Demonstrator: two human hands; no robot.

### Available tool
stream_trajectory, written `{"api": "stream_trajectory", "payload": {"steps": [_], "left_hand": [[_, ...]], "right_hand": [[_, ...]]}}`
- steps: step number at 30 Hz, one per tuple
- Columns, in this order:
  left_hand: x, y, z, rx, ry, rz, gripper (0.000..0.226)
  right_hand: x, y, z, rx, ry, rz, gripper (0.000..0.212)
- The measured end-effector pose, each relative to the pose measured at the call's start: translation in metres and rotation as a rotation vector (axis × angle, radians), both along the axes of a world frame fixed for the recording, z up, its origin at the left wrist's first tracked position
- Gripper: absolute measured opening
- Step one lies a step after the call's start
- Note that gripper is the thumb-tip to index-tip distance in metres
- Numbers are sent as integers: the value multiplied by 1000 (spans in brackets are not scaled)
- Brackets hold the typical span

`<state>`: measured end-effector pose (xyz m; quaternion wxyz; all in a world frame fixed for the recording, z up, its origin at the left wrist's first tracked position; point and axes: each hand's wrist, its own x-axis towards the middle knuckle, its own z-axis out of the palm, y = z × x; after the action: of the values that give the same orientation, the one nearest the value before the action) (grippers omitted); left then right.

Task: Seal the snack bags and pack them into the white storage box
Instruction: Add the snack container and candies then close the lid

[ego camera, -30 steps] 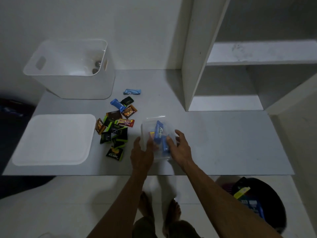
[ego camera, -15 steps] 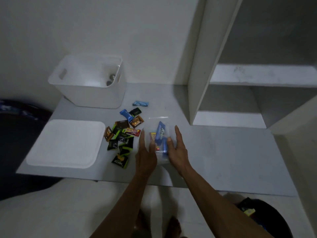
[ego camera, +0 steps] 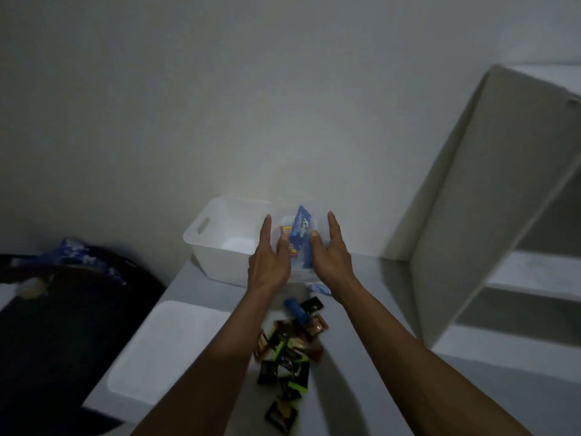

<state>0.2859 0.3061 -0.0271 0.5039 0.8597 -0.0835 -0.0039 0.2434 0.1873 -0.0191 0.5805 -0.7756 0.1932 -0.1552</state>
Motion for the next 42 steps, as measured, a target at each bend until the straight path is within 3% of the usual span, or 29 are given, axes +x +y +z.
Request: {"api": "stream_trajectory", "payload": {"steps": [7,14,19,22,30,35,42], "left_hand": [[167,79,34,77,13,-79,66],[297,126,-9,232,201,-185,68],[330,124,-64,192,327,-336,77],[338,118,-80,269,421,-340,78],[350,109,-118,382,594,-397,77],[356,109,-132,428,659,-383,88],[359,113,-146,613,601,-424,98]], "right_hand": [[161,71,19,72,-23,-8,68],[272,123,-37,265,118,-58,67],[296,126,-78,311,156,-55,53],[302,126,-95,301,209,-43,50],[314,126,-136,237,416,51,68],[321,128,-152,234,496,89,76],[327,128,-164,155,570,101,85]]}}
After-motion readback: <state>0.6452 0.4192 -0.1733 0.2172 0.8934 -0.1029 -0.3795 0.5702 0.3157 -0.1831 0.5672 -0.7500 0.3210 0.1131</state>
